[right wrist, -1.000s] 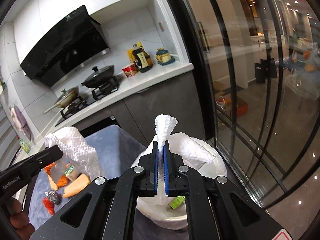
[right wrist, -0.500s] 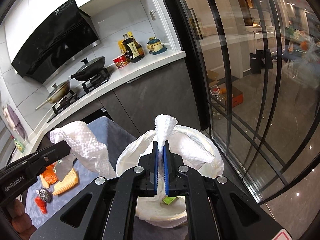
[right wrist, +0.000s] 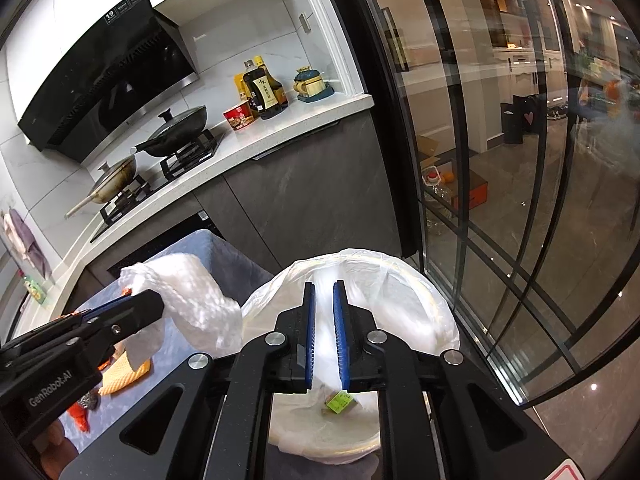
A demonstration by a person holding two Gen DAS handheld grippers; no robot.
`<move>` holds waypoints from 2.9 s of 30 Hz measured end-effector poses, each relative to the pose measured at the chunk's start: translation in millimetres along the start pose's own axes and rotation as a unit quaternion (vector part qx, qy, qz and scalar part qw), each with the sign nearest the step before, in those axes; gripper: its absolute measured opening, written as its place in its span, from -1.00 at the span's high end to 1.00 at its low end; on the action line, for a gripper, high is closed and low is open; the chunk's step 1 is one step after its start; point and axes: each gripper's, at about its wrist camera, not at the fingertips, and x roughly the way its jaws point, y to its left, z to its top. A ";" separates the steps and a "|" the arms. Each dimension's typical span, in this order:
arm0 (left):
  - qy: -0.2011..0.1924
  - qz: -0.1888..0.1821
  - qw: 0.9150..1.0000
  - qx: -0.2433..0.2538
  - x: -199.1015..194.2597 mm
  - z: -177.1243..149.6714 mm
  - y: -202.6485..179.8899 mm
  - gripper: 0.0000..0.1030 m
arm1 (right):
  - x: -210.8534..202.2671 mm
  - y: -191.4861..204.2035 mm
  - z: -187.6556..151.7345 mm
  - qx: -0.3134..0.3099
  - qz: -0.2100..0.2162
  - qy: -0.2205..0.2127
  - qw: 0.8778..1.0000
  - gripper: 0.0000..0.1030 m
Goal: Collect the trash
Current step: 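Carry both tissues over the bin and open both grippers, then move both grippers back toward the remaining trash on the table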
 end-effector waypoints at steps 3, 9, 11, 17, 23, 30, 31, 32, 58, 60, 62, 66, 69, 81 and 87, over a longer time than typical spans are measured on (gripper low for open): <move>-0.003 0.003 1.000 -0.006 0.7 1.2 2.9 0.50 | -0.6 0.6 1.0 0.001 -0.001 -0.003 1.000 0.61; -0.013 0.009 1.000 -0.017 -5.0 2.5 10.7 0.26 | -4.8 3.2 1.1 0.001 -0.002 -0.011 1.000 0.45; -0.015 0.011 1.000 -0.021 -6.9 2.8 14.0 0.26 | -5.9 3.6 0.8 0.001 -0.001 -0.012 1.000 0.44; -0.019 0.018 0.999 -0.029 -12.5 0.9 23.7 0.25 | -8.5 11.2 0.7 -0.007 0.001 -0.014 1.000 0.34; -0.025 0.024 0.999 -0.038 -23.5 -1.9 34.2 0.25 | -16.0 24.3 1.1 -0.015 0.006 -0.021 1.000 0.28; -0.038 0.037 0.997 -0.051 -44.9 -9.6 56.4 0.13 | -22.4 46.9 -2.1 -0.031 0.011 -0.027 0.999 0.13; -0.038 0.038 0.997 -0.054 -46.7 -10.7 60.3 0.13 | -22.8 52.5 -4.0 -0.034 0.013 -0.026 0.999 0.12; -0.039 0.041 0.997 -0.057 -50.0 -12.6 65.7 0.12 | -23.6 56.5 -5.5 -0.037 0.014 -0.026 0.999 0.09; -0.034 0.197 0.960 -0.195 -137.1 -107.7 249.9 -0.68 | -3.6 211.6 -83.6 -0.131 0.090 0.031 0.987 -0.37; -0.027 0.212 0.956 -0.201 -139.5 -119.1 265.0 -0.68 | 1.9 220.8 -91.3 -0.134 0.093 0.039 0.986 -0.37; -0.015 0.222 0.951 -0.213 -140.5 -132.8 281.5 -0.68 | 6.8 228.2 -97.3 -0.138 0.095 0.046 0.985 -0.37; 0.004 0.230 0.946 -0.230 -140.0 -158.2 305.7 -0.68 | 18.0 241.4 -111.7 -0.145 0.096 0.060 0.983 -0.37; 0.021 0.237 0.942 -0.237 -136.1 -175.1 319.4 -0.68 | 30.6 250.3 -123.0 -0.146 0.095 0.075 0.982 -0.37; 0.059 0.230 0.937 -0.257 -113.8 -210.5 355.5 -0.65 | 83.7 274.1 -154.0 -0.134 0.097 0.133 0.977 -0.37; 0.073 0.212 0.939 -0.260 -100.1 -212.0 363.9 -0.33 | 108.0 283.1 -162.3 -0.129 0.101 0.156 0.974 -0.37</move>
